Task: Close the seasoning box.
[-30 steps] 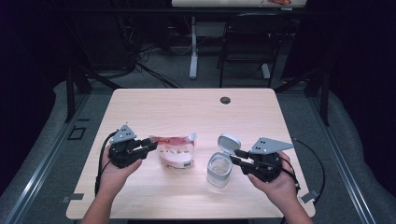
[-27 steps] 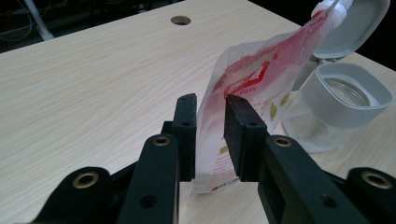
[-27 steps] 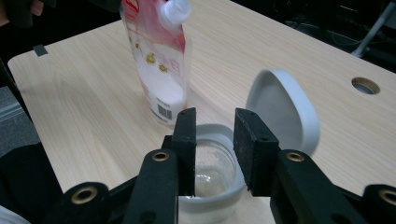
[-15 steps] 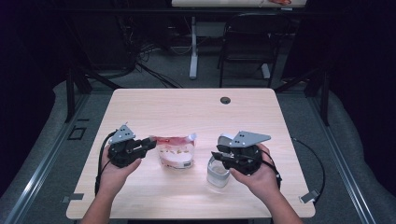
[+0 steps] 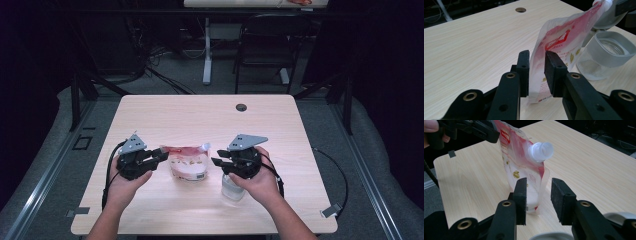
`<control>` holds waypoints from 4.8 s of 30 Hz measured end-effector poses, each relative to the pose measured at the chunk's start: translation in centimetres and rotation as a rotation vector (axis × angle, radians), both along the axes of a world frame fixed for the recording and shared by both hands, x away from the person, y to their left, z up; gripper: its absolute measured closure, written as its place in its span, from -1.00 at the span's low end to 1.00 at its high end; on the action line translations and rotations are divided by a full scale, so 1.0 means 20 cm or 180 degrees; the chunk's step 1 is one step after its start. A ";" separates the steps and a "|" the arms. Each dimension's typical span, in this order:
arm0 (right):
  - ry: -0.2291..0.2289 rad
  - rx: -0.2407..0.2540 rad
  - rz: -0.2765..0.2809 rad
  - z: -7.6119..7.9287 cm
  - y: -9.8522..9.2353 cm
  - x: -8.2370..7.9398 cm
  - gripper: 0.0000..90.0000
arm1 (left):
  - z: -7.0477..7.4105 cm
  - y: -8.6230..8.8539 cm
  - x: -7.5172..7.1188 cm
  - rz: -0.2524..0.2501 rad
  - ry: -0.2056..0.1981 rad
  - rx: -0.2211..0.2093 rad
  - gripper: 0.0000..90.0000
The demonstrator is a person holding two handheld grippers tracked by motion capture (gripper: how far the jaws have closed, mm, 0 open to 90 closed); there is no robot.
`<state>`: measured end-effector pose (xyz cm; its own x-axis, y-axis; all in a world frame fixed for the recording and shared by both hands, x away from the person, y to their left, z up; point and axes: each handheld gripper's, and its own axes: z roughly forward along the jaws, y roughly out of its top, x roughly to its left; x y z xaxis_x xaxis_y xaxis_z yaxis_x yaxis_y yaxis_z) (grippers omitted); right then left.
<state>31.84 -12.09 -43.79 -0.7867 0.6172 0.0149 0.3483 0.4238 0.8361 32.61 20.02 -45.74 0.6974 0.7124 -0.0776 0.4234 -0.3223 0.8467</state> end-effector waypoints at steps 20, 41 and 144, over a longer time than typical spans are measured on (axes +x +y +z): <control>0.0008 0.0096 0.0001 -0.03 0.11 0.09 0.44 | 0.00 0.00 0.00 -0.0022 -0.0015 0.0040 0.77; 0.0120 0.0033 0.0065 0.02 0.09 0.02 0.62 | 0.01 -0.02 -0.04 -0.0069 0.0006 0.0052 1.00; 0.0085 -0.1011 0.0942 0.15 0.72 0.17 0.79 | 0.02 0.19 -0.07 -0.0046 0.0120 -0.0083 0.52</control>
